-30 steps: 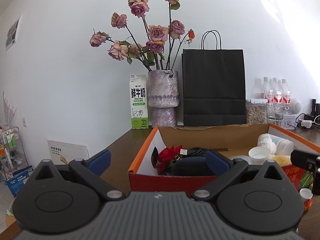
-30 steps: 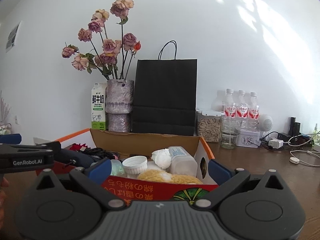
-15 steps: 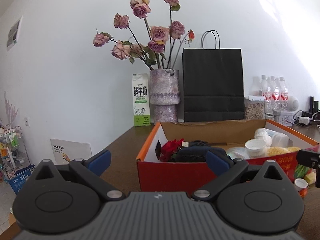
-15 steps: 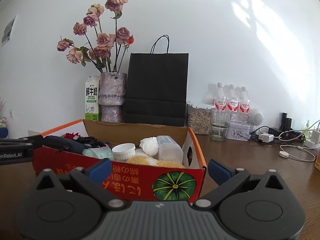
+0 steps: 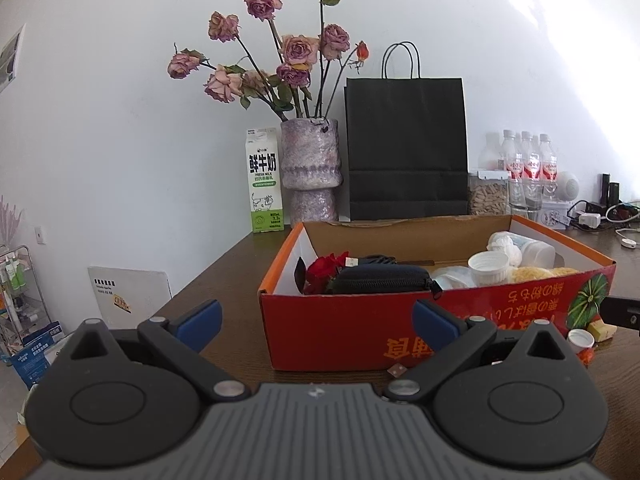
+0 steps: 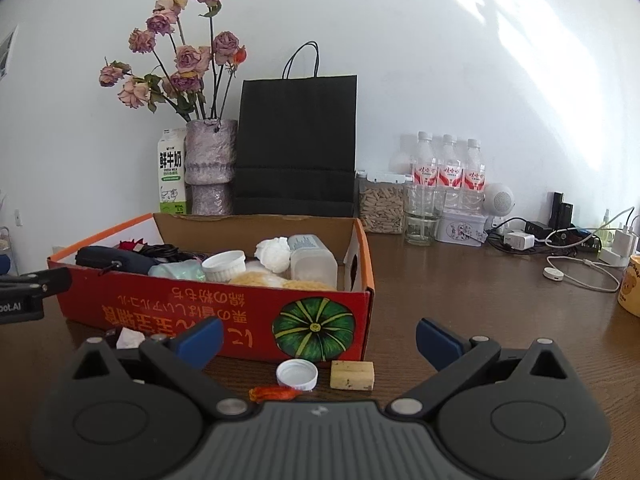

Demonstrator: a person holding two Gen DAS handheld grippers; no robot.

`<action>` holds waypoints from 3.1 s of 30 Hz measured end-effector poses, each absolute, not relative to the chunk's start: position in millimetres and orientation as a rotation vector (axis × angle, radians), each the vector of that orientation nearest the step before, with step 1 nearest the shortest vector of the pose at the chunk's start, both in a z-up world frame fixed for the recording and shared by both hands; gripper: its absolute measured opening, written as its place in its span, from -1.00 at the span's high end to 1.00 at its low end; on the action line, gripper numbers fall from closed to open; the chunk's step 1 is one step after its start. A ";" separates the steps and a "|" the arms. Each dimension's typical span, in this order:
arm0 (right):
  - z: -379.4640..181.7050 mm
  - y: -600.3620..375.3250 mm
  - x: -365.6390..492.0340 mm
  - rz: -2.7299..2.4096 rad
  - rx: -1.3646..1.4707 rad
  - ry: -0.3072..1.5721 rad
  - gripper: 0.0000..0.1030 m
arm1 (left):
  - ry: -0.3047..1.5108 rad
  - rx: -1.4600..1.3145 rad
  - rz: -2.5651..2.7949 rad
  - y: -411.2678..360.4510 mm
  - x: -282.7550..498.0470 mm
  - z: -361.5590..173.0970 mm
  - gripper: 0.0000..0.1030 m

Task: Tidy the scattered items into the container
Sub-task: 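Withdraw both grippers from the box toward the tissue and orange piece, then grasp the crumpled white tissue with the left gripper while the right gripper grasps the orange piece, then carry the tissue and orange piece over the box and open both grippers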

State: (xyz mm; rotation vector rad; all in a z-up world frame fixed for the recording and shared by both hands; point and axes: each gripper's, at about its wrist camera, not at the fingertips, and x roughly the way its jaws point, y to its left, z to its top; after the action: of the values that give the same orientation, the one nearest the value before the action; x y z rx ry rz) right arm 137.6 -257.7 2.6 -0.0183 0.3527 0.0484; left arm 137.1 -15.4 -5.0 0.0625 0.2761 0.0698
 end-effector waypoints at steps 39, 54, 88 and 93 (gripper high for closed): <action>-18.8 -249.9 171.1 0.169 -0.033 0.642 0.20 | 0.536 0.010 -0.051 -37.6 164.6 -20.4 -1.00; -16.1 -269.9 160.4 0.130 0.045 0.599 0.22 | 0.469 0.078 -0.134 -65.6 155.3 -17.3 -1.00; -2.0 -278.8 140.1 0.148 0.033 0.442 0.22 | 0.331 0.042 -0.234 -86.7 137.3 -4.1 0.77; 19.9 -261.7 150.8 0.191 0.021 0.369 0.22 | 0.257 0.007 -0.212 -70.4 144.6 21.1 0.77</action>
State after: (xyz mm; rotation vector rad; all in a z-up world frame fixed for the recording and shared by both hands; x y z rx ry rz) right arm 150.8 -261.7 19.9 0.0213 0.3691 0.1913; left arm 144.6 -70.4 21.1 0.0069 0.2570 -0.2121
